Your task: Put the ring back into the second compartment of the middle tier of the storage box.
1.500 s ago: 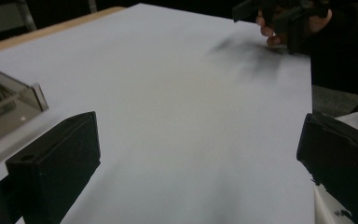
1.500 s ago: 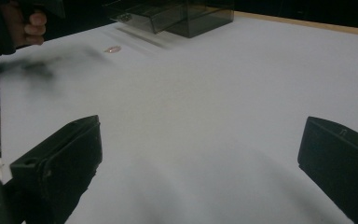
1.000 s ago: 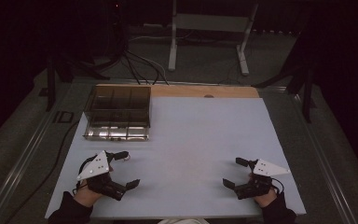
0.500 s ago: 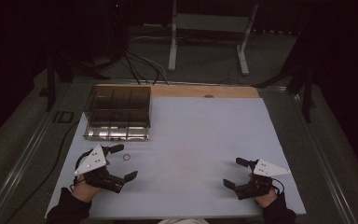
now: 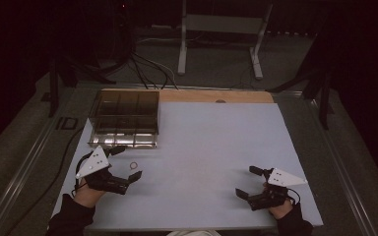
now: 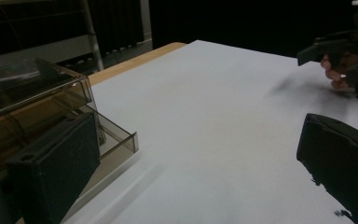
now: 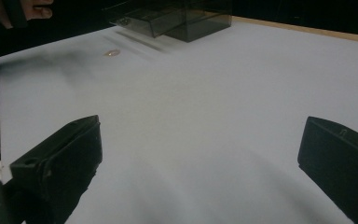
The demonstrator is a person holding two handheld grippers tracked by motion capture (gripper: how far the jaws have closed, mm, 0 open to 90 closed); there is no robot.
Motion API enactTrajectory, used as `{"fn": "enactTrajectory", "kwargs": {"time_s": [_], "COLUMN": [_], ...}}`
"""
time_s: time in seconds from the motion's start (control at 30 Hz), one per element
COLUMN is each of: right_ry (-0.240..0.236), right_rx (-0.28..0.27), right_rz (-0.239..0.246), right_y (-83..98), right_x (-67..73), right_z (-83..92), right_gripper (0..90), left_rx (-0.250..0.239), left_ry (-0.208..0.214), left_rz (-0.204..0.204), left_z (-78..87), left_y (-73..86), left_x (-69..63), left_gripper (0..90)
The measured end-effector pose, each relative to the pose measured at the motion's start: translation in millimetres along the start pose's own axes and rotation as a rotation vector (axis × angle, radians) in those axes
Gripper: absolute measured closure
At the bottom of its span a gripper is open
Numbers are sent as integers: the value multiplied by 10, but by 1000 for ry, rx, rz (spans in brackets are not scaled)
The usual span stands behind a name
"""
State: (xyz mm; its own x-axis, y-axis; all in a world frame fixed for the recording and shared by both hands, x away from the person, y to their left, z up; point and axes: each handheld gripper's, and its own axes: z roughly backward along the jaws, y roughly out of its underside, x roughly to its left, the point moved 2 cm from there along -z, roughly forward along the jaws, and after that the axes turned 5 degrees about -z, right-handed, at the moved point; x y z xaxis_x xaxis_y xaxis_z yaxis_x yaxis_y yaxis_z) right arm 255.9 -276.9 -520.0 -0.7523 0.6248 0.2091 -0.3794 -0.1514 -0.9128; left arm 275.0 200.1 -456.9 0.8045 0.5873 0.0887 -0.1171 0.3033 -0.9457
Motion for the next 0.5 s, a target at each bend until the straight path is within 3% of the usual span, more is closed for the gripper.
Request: {"fn": "enactTrajectory", "kwargs": {"time_s": [0.1,0.27,0.37,0.5], "right_ry": [0,1,0,2], "right_rx": [4,0,-3,2], "right_rz": [2,1,-1,0], "right_y": [3,1,-3,3], "right_x": [-2,2,0,2], "right_z": [-3,2,2,-1], "right_gripper": [0,0,0,0], "left_rx": [-2,34,47,66], "left_ry": [-12,-71,-77,-101], "left_rz": [9,13,4,23], "left_z": [-6,-31,-48,-93], "left_y": [1,16,28,76], "left_x": [21,74,93,123], "left_gripper": [8,8,8,8]}}
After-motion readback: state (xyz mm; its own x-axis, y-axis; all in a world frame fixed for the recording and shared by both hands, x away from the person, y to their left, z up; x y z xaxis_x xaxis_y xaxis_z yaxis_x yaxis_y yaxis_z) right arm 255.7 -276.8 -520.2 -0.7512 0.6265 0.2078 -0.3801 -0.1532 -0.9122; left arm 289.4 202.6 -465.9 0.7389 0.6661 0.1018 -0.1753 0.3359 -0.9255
